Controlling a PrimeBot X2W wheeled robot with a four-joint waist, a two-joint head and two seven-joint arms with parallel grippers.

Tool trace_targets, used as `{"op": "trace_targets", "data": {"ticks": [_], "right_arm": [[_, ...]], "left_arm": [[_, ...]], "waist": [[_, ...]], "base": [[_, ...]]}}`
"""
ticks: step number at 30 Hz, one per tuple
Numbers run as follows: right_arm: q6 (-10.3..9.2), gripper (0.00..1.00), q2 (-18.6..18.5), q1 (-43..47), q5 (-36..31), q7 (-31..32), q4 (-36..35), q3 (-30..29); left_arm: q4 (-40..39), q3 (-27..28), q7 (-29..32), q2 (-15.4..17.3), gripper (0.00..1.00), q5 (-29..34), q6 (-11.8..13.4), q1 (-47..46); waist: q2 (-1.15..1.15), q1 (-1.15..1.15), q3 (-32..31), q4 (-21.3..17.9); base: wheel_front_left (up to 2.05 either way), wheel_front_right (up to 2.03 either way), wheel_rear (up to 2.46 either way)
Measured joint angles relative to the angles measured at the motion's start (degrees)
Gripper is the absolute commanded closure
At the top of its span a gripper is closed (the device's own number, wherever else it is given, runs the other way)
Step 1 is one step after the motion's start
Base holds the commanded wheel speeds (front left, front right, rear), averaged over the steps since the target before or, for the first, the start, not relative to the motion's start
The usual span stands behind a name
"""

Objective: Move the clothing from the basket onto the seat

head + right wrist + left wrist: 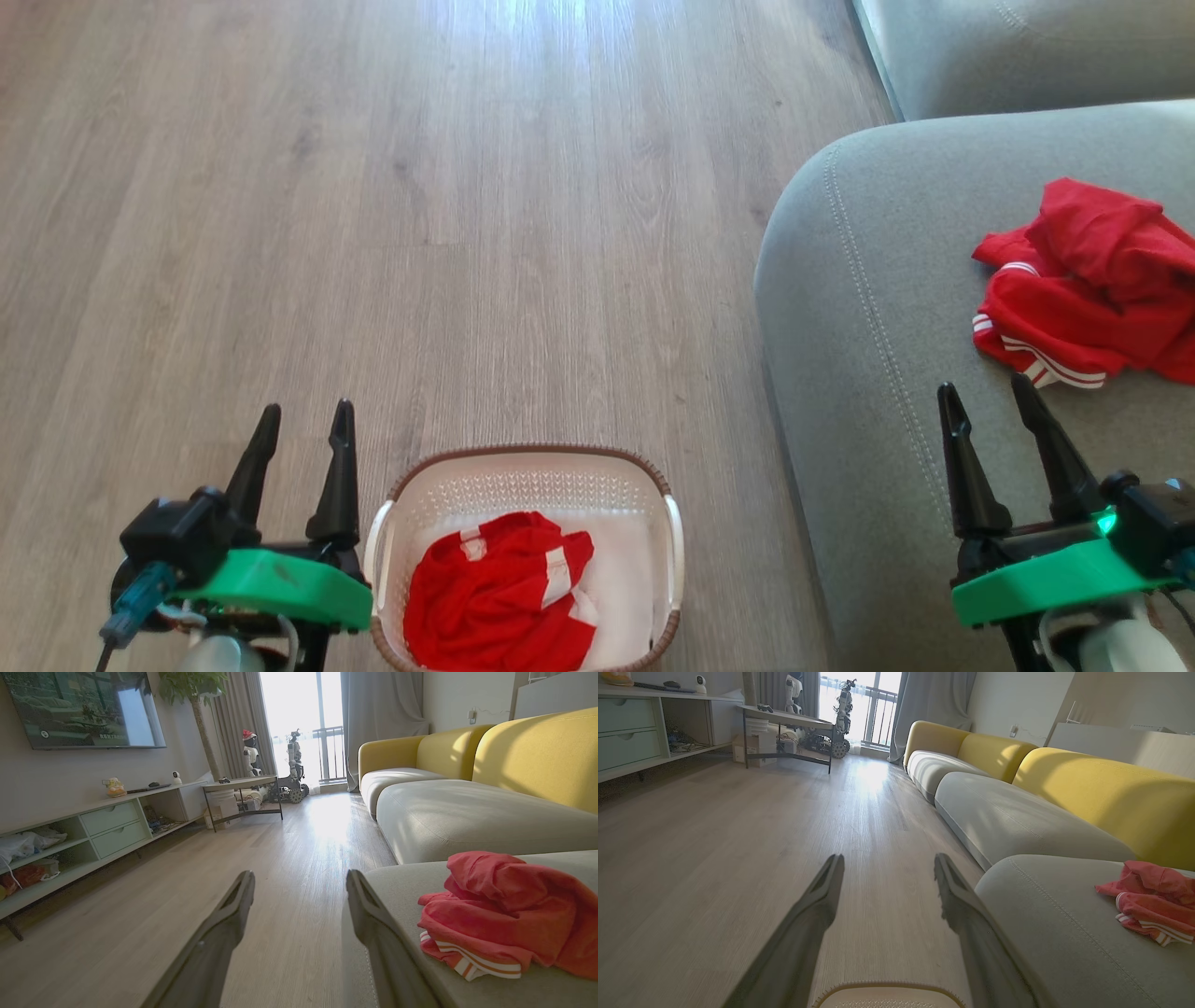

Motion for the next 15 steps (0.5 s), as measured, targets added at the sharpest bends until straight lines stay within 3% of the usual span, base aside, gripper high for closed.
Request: {"op": "trace_targets", "data": {"ticks": [15], "right_arm": [[0.00, 0.00, -0.1, -4.0, 0.0, -0.1, -2.0, 0.6]], "left_arm": [[2.3, -0.6, 0.0, -0.2, 0.00, 0.5, -1.6, -5.2]], "waist": [[0.00, 0.00, 6.4, -1.2]], "base": [[0.00, 0.00, 0.00]]}}
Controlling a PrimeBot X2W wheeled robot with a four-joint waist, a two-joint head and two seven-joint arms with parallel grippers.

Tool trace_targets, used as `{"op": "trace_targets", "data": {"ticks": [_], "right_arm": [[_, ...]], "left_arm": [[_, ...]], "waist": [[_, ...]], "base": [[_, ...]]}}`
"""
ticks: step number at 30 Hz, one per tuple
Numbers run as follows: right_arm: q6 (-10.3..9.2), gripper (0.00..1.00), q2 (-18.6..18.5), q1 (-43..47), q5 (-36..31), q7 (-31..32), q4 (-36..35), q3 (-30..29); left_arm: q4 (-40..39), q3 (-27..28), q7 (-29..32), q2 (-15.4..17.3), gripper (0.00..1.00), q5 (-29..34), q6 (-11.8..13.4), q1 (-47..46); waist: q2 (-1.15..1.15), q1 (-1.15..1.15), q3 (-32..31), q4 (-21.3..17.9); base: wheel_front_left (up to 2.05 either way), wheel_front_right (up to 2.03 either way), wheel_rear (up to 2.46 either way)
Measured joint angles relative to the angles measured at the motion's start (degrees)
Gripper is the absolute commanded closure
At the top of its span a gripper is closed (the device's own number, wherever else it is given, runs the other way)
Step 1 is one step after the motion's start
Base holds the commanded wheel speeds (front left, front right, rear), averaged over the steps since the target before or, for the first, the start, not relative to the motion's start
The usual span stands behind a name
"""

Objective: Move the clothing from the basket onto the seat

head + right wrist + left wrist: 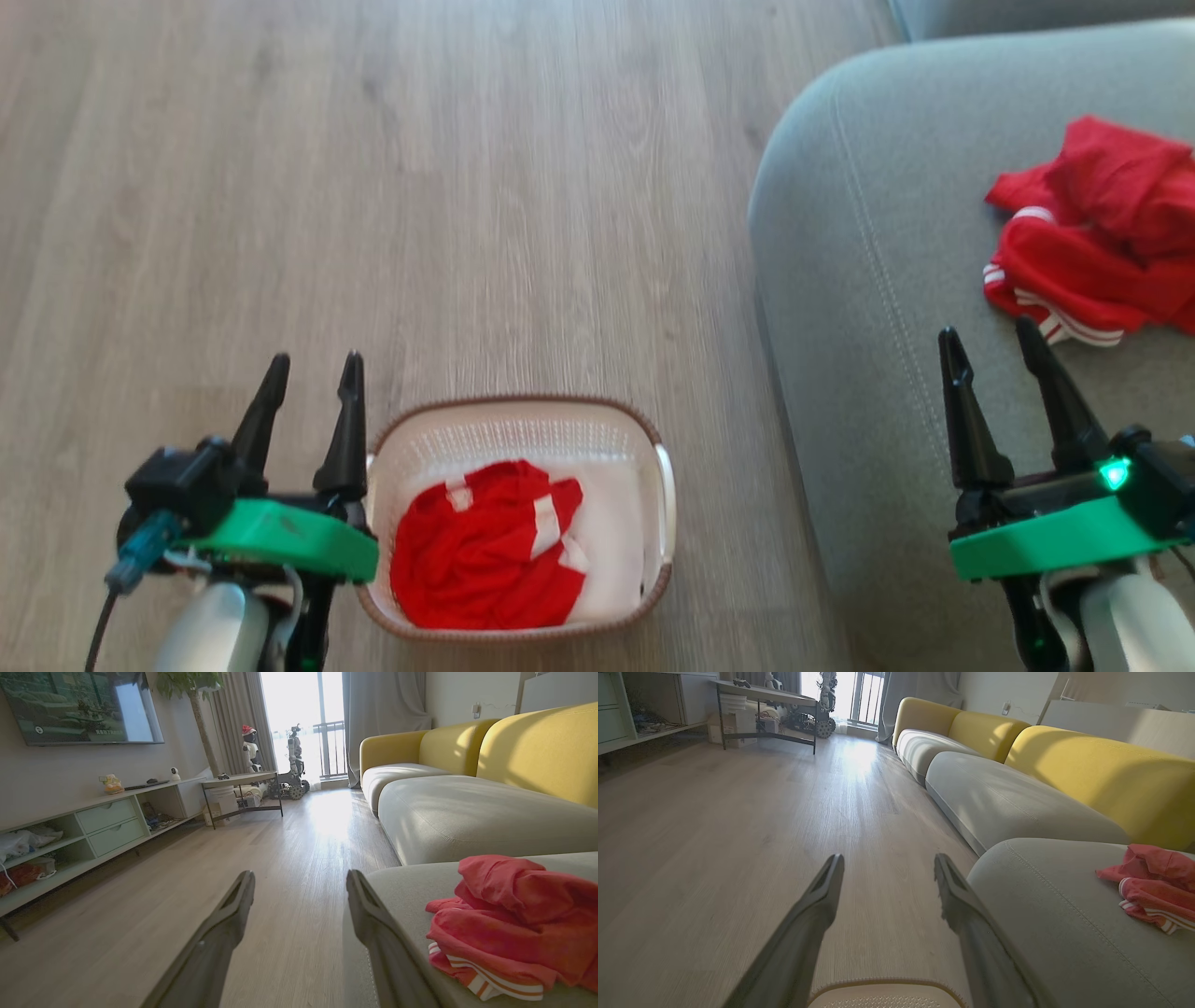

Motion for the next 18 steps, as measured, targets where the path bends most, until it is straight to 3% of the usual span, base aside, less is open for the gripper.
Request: {"op": "trace_targets", "data": {"ticks": [9, 18], "right_arm": [[0.00, 0.00, 0.0, -3.7, -0.6, 0.0, -2.6, -0.5], [0.00, 0.00, 1.0, -8.0, -0.9, 0.0, -5.2, -1.0]], "left_arm": [[5.7, -1.9, 0.6, -0.2, 0.00, 0.0, -2.6, -6.4], [16.2, -3.5, 2.1, -0.6, 0.00, -0.2, -5.4, -13.5]], "waist": [[0.00, 0.00, 6.8, -1.8], [0.00, 0.00, 13.2, -4.4]], "base": [[0.00, 0.00, 0.00], [0.00, 0.00, 0.00]]}}
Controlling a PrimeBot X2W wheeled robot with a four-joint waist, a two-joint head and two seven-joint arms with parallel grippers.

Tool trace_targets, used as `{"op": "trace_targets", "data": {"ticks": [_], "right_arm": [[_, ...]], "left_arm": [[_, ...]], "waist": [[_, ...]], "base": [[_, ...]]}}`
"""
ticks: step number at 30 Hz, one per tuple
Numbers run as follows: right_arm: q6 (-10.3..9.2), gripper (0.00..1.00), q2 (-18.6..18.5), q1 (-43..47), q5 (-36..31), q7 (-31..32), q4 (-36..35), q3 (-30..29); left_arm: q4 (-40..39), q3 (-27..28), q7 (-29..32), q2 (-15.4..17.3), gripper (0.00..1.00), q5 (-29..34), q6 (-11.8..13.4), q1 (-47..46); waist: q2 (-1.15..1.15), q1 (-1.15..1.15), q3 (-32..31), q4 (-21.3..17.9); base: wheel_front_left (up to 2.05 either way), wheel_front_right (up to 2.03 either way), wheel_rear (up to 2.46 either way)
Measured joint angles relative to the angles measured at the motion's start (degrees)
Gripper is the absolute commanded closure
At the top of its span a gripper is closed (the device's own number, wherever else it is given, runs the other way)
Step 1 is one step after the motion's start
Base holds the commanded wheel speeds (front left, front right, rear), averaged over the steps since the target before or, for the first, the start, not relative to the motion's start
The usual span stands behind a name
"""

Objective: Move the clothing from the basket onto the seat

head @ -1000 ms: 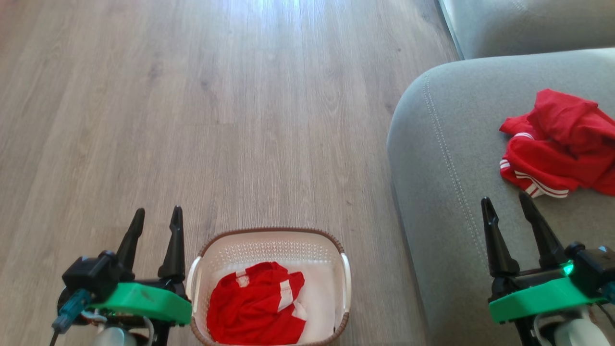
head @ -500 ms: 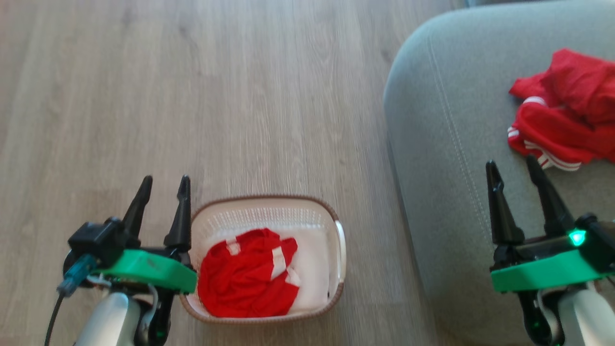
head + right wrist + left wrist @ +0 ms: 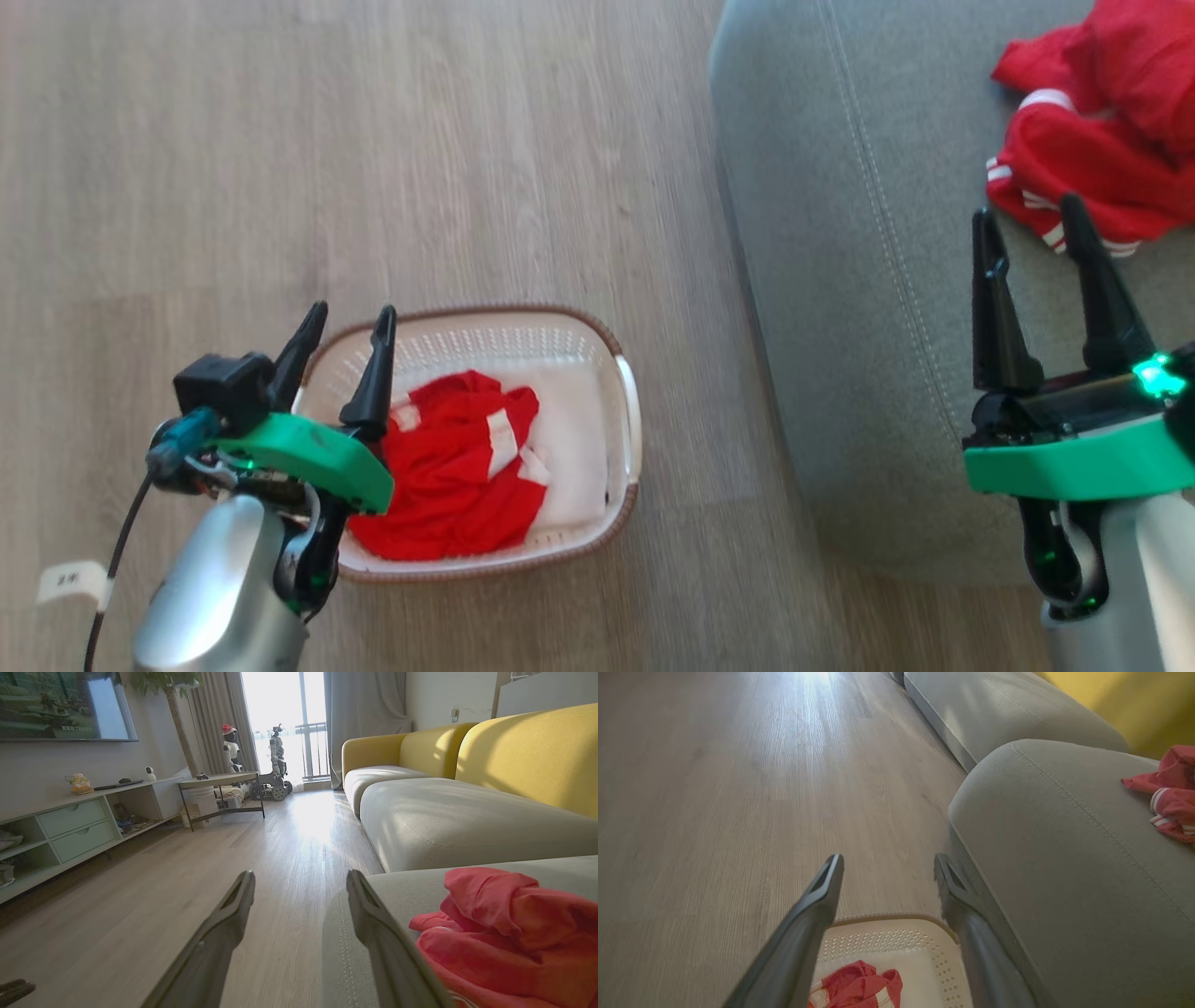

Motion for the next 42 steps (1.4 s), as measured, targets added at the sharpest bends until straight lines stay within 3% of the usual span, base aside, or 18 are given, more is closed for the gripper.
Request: {"op": "trace_targets", "data": {"ticks": [10, 25, 42], "right_arm": [[0.00, 0.00, 1.3, -2.9, -0.6, 0.0, -3.6, -0.5], [0.00, 0.00, 2.8, -8.3, -2.6, -0.2, -9.4, 0.1], [0.00, 0.00, 4.3, -13.2, -3.9, -0.3, -16.6, 1.7]], "left_arm": [[13.4, -3.6, 1.6, -1.3, 0.00, -0.6, -2.6, -7.3], [34.1, -10.4, 3.2, -2.1, 0.00, -1.6, -3.6, -20.5], [44.5, -17.8, 9.1, 1.3, 0.00, -6.0, -3.6, -31.6]], "waist": [[0.00, 0.00, 7.0, -1.9], [0.00, 0.01, 18.2, -4.6], [0.00, 0.01, 31.0, -8.7]], "base": [[0.00, 0.00, 0.00], [0.00, 0.00, 0.00], [0.00, 0.00, 0.00]]}}
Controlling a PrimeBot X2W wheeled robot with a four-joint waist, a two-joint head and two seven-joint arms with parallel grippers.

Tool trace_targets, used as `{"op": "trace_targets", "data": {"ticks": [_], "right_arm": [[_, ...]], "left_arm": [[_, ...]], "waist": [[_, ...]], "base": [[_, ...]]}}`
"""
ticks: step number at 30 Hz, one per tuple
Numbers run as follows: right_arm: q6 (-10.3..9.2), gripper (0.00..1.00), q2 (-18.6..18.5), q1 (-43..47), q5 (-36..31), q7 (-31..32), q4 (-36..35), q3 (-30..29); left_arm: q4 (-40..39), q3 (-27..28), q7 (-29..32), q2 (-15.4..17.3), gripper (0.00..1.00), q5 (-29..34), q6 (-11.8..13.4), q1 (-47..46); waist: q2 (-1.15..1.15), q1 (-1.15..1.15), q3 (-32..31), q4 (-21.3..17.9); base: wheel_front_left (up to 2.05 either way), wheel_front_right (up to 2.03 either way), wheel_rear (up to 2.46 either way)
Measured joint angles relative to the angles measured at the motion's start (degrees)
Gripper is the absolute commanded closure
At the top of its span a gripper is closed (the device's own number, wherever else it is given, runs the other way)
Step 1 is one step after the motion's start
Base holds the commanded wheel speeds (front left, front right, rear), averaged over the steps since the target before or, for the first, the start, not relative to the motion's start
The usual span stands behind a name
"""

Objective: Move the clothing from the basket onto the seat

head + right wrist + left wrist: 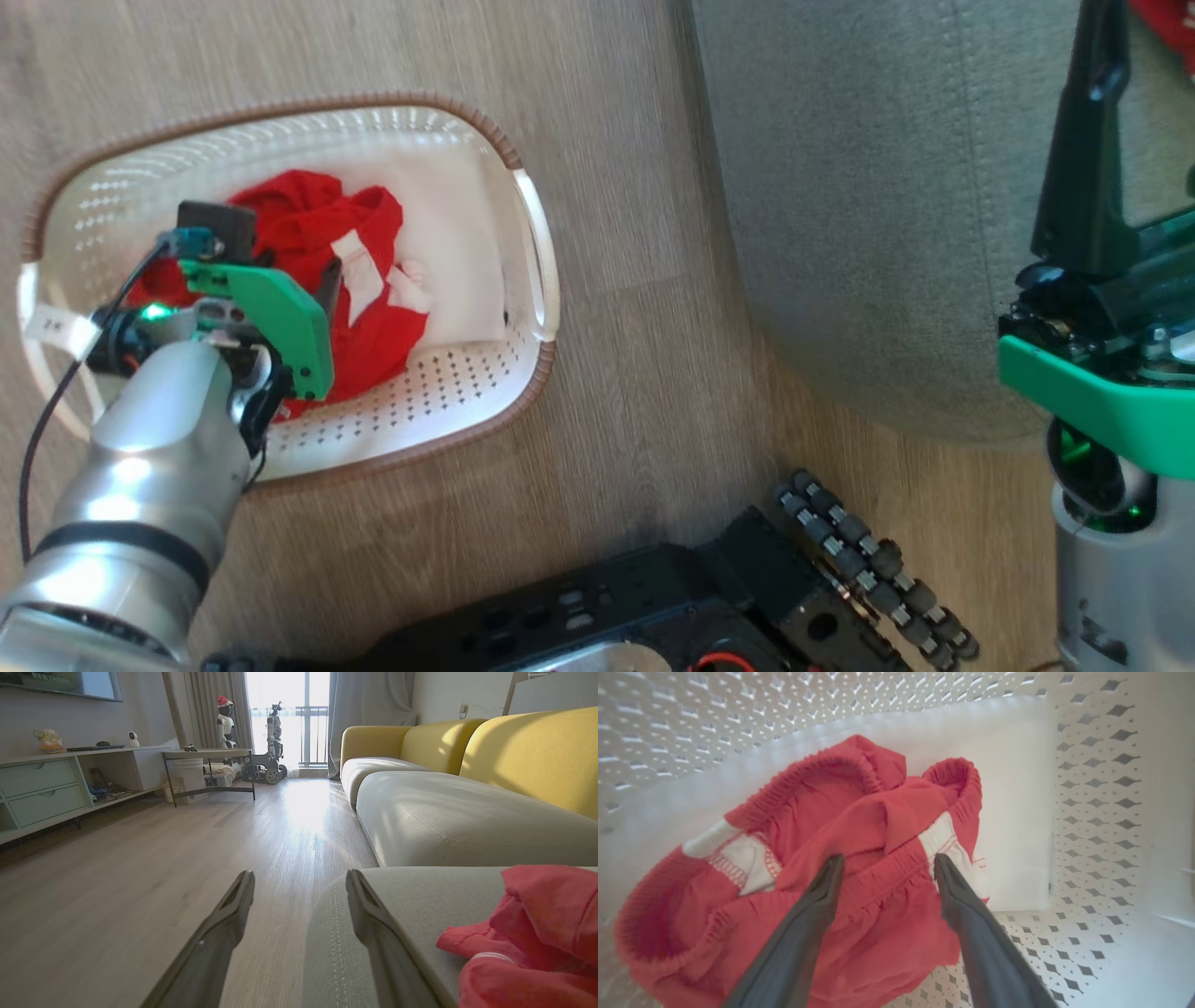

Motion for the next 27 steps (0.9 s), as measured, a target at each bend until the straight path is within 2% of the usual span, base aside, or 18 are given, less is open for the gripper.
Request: {"op": "trace_targets", "data": {"ticks": [9, 17, 18, 19, 21, 22, 23, 24, 27], "right_arm": [[0.00, 0.00, 0.1, -1.8, -0.1, 0.0, -1.1, 1.0], [0.00, 0.00, 0.1, -1.9, 0.4, 0.0, -1.7, 1.2], [0.00, 0.00, 0.1, -1.9, 0.4, 0.0, -1.7, 1.2], [0.00, 0.00, 0.1, -1.9, 0.4, 0.0, -1.7, 1.2], [0.00, 0.00, 0.1, -1.9, 0.5, 0.0, -1.7, 1.2], [0.00, 0.00, 0.1, -1.9, 0.7, 0.0, -1.7, 1.2], [0.00, 0.00, 0.1, -2.0, 0.7, 0.0, -1.7, 1.2], [0.00, 0.00, 0.1, -2.0, 0.8, 0.0, -1.7, 1.2], [0.00, 0.00, 0.1, -2.0, 0.8, 0.0, -1.5, 1.2]], "left_arm": [[1.8, -5.1, 2.9, 2.5, 0.00, 0.2, -0.4, -4.2], [2.0, -9.9, 6.4, 3.7, 0.00, 0.9, -0.4, -6.1], [2.0, -10.1, 6.5, 3.8, 0.04, 0.5, -0.4, -6.1], [2.0, -10.3, 6.5, 3.8, 0.15, 0.3, -0.4, -6.1], [2.0, -11.0, 6.6, 4.2, 0.53, -0.1, -0.4, -6.2], [2.0, -11.5, 6.6, 4.4, 0.66, -0.1, -0.4, -6.3], [2.0, -11.7, 6.9, 4.5, 0.91, -0.7, -0.4, -6.3], [2.0, -11.9, 7.0, 4.7, 1.00, -1.2, -0.4, -6.3], [1.8, -12.7, 6.9, 4.8, 1.00, -2.3, -0.4, -6.2]], "waist": [[0.00, 0.00, 5.1, -1.4], [0.00, -0.01, 6.8, -2.6], [0.00, -0.01, 6.8, -2.6], [0.00, -0.01, 6.8, -2.6], [0.00, -0.01, 6.7, -2.7], [0.00, -0.01, 6.6, -2.7], [0.00, -0.01, 6.5, -2.7], [0.00, -0.01, 6.4, -2.7], [0.00, -0.01, 6.0, -2.6]], "base": [[0.00, 0.00, 0.00], [0.00, 0.00, 0.00], [0.00, 0.00, 0.00], [0.00, 0.00, 0.00], [0.00, 0.00, 0.00], [0.00, 0.00, 0.00], [0.00, 0.00, 0.00], [0.00, 0.00, 0.00], [0.00, 0.00, 0.00]]}}
